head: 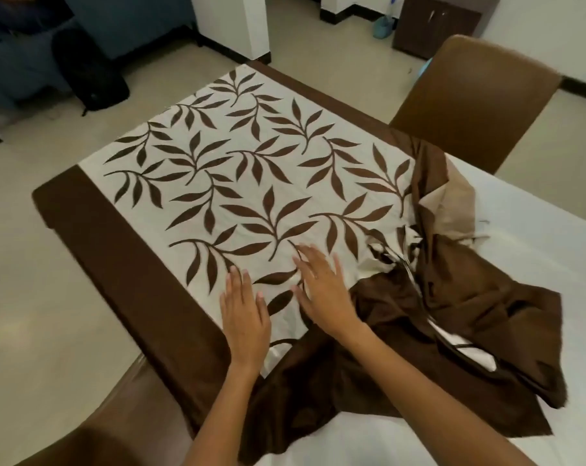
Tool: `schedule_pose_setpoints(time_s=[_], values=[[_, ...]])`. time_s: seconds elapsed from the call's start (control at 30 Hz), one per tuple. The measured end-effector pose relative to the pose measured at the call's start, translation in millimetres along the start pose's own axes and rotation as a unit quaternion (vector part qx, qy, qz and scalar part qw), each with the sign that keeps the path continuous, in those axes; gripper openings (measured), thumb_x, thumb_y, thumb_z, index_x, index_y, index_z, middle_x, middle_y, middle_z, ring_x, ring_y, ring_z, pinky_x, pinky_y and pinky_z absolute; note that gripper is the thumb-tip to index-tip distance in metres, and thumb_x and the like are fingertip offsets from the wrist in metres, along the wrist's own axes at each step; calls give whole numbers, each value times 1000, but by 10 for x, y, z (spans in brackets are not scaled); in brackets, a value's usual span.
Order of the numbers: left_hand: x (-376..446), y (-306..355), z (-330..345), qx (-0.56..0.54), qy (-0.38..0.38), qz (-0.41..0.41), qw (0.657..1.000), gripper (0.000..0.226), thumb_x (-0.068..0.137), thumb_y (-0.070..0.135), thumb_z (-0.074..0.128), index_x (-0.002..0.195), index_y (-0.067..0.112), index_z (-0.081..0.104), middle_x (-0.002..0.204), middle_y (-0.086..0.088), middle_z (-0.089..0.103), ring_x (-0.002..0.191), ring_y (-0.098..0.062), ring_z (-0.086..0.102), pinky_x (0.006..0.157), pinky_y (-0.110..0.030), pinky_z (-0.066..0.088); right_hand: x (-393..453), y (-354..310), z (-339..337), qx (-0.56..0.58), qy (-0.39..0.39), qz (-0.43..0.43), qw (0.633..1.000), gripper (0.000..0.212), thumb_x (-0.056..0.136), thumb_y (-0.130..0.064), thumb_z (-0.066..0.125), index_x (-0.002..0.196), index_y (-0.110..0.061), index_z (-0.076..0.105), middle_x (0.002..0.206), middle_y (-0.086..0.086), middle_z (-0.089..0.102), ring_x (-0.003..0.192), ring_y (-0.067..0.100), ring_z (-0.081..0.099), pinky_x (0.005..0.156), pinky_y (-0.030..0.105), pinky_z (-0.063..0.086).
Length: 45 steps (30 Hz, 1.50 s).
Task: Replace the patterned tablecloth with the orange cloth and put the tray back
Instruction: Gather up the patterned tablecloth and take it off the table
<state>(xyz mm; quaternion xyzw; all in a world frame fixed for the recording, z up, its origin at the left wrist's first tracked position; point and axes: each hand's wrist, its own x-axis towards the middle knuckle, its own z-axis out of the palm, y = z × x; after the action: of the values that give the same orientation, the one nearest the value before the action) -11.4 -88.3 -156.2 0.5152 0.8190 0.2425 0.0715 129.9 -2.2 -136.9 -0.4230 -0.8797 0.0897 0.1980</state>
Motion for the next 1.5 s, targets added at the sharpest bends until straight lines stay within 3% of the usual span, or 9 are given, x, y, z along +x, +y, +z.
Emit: schedule_pose_setpoints(time_s=[0.13,0.27,0.43,0.57,0.63,0.73,1.0,1.23,1.5], values=[[-55,-417,-159,44,4,-42,998,55,99,33,22,143,3,37,152,-16,29,142,-27,24,114,-43,17,80,-488,526,49,-132,-54,989,62,89,-38,57,142,-15,37,150,3,37,140,20,31,112,53,25],[-132,-554,-192,47,-13,-32,998,62,100,45,9,146,10,31,154,-11,25,144,-22,18,116,-40,11,1,-610,651,147,-7,32,989,57,79,-18,73,131,-16,53,110,-6,70,99,10,65,94,35,50],[-123,-492,-100,25,-29,-8,999,61,99,48,8,150,17,18,158,-5,11,146,-17,8,116,-38,6,66,-567,577,142,49,37,988,43,78,-7,71,119,-14,59,77,-7,71,66,9,66,62,26,56],[-103,-381,23,20,-54,17,998,58,100,46,8,150,19,15,158,-4,9,146,-16,4,118,-40,8,61,-371,491,100,49,58,992,41,85,-19,63,124,-17,50,98,0,69,87,14,66,73,28,57],[-98,-376,97,40,-70,29,996,58,100,46,5,150,19,17,157,-6,11,146,-20,7,117,-44,14,-45,-303,501,58,-6,30,998,52,91,-41,48,136,-17,45,136,5,53,126,18,48,105,34,38],[-77,-386,146,60,-83,29,994,58,101,44,6,150,18,19,157,-7,13,145,-23,10,116,-44,18,-182,-240,594,28,-84,-3,996,64,92,-57,28,145,-22,33,156,2,21,144,17,15,115,39,8],[1,-298,172,44,-98,50,993,66,99,52,-2,151,15,12,158,-8,8,146,-22,8,117,-43,18,-176,-319,690,102,37,6,994,31,83,-8,67,112,-16,68,123,1,64,121,15,54,102,32,44],[157,-23,148,-17,-73,84,994,63,99,52,5,152,17,9,160,-5,1,147,-17,-1,118,-42,9,55,-153,436,94,58,26,994,15,83,-7,65,98,-10,66,86,3,71,69,15,68,56,29,56],[613,1167,331,-50,-64,199,977,57,100,48,14,152,24,12,160,-6,1,147,-22,-1,118,-41,5,100,963,-905,93,254,161,949,24,89,5,50,107,-3,63,99,12,65,93,23,60,87,30,48]])
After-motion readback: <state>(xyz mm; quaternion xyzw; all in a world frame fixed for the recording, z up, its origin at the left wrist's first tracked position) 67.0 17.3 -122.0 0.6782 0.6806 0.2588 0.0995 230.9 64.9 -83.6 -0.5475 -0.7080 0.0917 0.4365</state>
